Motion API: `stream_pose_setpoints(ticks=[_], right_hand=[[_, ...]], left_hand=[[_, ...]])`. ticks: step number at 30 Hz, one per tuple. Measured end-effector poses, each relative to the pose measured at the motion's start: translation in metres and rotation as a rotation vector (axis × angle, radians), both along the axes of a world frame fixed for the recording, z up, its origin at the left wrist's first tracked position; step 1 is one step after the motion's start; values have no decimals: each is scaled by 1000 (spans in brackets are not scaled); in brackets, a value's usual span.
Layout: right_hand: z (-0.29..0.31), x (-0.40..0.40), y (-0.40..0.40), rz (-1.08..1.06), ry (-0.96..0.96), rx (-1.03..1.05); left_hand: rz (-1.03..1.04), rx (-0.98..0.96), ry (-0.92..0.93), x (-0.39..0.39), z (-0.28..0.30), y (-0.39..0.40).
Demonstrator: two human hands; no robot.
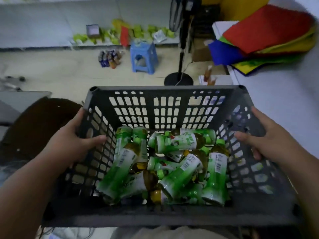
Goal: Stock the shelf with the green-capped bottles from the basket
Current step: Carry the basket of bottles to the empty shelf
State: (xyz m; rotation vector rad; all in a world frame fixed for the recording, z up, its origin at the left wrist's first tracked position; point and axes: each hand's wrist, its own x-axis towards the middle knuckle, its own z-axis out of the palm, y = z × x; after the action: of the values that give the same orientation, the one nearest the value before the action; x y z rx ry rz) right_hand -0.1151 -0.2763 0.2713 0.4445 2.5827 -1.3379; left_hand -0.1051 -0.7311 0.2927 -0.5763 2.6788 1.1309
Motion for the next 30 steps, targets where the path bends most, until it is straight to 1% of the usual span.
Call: stream_pose_setpoints(ticks=[2,6,10,13,19,21,25,30], right_hand=[[10,-50,-8,42,14,-10],[28,-148,-39,154,-7,48],[28,-243,-76,231,-7,56],[26,-309,-104,247,8,22],[36,-451,-144,278,-13,25],[34,-509,-157,330,0,20],[27,-628,-195,479,21,15],[38,-749,-261,611,36,47]], left_hand=[[70,11,17,-24,-2,-6],[172,55,16,-79,-10,-29],[250,71,19,-152,-19,-56],[294,80,-1,-208,-20,-80],[371,36,52,-329,2,-113],[402,13,65,-369,4,-123],[528,52,87,-434,1,-137],[653,51,73,-498,6,-168]])
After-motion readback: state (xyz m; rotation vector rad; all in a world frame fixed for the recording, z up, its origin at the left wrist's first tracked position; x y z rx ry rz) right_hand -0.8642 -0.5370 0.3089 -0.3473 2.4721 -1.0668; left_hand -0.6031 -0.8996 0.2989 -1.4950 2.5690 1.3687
